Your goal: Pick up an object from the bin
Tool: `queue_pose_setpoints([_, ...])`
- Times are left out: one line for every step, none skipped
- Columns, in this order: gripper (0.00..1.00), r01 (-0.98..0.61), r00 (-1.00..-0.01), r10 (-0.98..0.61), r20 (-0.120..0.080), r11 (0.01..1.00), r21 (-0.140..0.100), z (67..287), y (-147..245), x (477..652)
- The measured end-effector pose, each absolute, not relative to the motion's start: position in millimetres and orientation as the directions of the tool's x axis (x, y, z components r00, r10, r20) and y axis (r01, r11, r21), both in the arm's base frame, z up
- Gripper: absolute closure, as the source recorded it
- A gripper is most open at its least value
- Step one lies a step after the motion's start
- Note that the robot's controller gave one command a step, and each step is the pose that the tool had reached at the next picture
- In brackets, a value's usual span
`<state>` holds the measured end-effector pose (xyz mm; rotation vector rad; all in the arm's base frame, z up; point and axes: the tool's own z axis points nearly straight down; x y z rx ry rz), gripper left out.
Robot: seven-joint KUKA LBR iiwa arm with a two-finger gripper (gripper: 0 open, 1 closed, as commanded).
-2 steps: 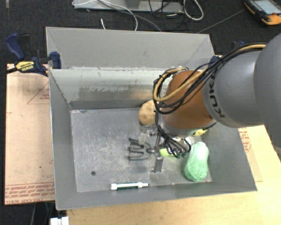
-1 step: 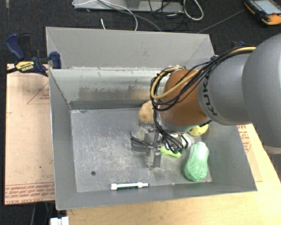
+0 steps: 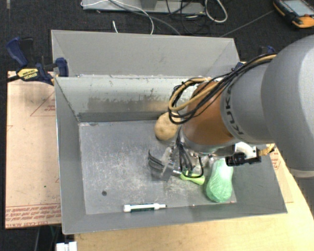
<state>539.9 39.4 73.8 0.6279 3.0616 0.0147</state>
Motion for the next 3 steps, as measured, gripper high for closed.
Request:
queue_pose_setpoints([1.00,0.393,-0.919,0.394,-0.014,0.919,0.012,74,39,540.0])
queue_pose_setpoints([1.00,0.393,-0.920,0.393,-0.013,0.920,0.012,95,39,539.5])
queue_pose_setpoints([1.00,0.392,-0.920,0.392,-0.015,0.920,0.013,113,39,539.7])
